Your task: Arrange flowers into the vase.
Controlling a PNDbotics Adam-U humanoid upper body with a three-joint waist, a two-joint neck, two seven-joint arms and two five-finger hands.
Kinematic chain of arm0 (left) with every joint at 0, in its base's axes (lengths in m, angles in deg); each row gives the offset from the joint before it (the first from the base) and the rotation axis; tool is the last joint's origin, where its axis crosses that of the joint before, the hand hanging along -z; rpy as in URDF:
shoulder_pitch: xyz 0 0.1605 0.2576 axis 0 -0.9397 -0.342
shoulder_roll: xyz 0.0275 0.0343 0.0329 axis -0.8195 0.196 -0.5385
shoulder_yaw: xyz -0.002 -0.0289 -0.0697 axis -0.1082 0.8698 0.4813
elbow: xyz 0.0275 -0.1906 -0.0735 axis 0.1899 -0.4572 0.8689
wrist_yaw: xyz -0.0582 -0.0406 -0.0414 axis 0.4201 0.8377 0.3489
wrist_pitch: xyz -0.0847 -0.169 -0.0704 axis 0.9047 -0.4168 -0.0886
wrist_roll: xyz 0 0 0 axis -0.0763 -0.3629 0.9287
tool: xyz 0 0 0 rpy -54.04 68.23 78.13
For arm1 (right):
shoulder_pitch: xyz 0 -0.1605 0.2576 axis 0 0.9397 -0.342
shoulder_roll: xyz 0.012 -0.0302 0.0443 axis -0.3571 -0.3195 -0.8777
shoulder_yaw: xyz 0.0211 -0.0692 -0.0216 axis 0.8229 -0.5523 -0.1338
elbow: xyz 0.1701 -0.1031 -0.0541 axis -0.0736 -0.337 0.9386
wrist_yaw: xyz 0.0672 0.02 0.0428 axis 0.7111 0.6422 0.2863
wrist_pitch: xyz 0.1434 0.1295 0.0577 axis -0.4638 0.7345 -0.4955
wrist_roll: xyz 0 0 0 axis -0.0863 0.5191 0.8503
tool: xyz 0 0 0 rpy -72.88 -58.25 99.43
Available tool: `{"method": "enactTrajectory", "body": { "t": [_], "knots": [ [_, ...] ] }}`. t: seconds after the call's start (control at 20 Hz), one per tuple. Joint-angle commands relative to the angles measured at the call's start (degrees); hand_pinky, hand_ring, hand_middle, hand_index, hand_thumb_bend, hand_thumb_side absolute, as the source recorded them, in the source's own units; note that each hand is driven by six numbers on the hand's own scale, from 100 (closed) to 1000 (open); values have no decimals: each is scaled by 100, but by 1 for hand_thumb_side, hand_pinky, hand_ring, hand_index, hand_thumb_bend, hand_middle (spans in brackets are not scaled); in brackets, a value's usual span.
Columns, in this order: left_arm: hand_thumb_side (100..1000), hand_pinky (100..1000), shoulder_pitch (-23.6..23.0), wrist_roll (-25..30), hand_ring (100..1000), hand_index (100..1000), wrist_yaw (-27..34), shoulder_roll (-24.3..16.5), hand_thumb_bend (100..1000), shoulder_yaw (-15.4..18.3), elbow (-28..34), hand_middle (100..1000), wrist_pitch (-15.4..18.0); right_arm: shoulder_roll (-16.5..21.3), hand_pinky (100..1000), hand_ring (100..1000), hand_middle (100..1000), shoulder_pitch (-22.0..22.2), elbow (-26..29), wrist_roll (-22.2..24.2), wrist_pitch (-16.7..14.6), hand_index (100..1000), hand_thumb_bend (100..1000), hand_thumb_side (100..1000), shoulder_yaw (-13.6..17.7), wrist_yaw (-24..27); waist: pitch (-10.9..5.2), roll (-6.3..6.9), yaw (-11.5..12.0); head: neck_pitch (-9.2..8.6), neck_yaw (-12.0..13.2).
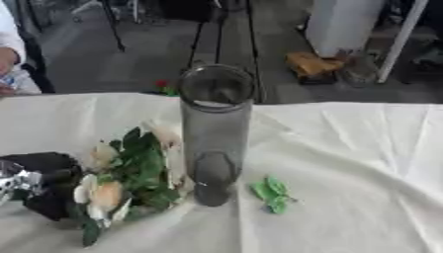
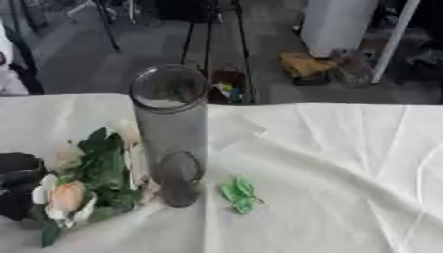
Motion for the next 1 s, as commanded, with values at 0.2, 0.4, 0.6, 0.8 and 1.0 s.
{"method": "enactTrajectory", "body": {
  "t": [0.2, 0.4, 0.6, 0.8, 1.0],
  "knots": [
    [433, 246, 9, -125, 100, 275, 181, -330, 100, 276, 244, 113, -150, 85, 859, 704, 495, 7, 91, 12, -31, 757, 100, 830, 30, -36, -132, 14, 14, 9, -20],
    [412, 220, -7, -190, 100, 249, 242, -360, 100, 364, 316, 100, -237, 79, 859, 705, 495, 16, 91, 12, -23, 758, 100, 829, 33, -41, -138, 10, 19, 9, -25],
    [367, 213, -11, -261, 100, 239, 293, -410, 100, 448, 386, 100, -338, 76, 861, 706, 495, 23, 91, 7, -22, 758, 100, 829, 34, -42, -142, 8, 24, 13, -29],
    [339, 215, -37, -259, 100, 240, 271, -468, 100, 534, 428, 100, -407, 72, 864, 708, 493, 24, 91, 11, -10, 760, 100, 831, 36, -47, -137, 8, 35, 32, -38],
    [322, 217, -83, -274, 100, 241, 206, -531, 100, 617, 466, 100, -431, 66, 865, 708, 493, 24, 91, 10, 3, 760, 100, 831, 39, -61, -133, 11, 49, 45, -49]
  ]
}}
